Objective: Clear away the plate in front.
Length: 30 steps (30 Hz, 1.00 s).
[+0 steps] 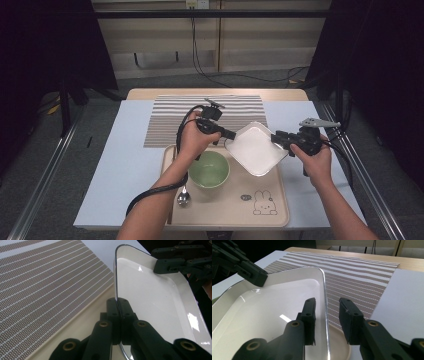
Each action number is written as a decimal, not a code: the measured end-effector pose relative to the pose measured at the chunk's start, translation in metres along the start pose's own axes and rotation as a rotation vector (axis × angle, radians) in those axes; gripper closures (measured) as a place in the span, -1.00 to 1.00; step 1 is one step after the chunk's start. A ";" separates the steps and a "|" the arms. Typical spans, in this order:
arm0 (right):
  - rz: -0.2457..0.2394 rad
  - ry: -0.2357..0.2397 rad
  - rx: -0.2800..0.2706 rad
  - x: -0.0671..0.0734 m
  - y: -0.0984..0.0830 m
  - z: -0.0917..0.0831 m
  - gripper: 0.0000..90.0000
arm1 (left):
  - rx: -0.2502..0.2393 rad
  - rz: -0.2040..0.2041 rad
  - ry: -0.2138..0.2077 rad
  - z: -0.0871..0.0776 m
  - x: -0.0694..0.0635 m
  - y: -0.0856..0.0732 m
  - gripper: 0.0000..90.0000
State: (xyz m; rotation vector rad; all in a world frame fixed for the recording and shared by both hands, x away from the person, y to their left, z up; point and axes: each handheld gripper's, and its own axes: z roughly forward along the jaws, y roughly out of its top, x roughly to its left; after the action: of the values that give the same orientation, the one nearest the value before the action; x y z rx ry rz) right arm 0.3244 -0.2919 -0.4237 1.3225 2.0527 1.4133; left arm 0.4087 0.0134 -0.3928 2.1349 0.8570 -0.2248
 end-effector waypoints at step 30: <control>0.320 -0.169 -0.001 0.017 -0.022 -0.024 1.00 | -0.156 0.009 0.081 -0.019 0.004 -0.008 0.04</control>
State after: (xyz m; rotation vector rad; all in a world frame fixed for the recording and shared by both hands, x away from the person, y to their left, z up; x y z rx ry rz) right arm 0.2881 -0.2928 -0.4279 1.7661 1.7906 1.3685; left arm 0.4040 0.0328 -0.3874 2.0124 0.8821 -0.0651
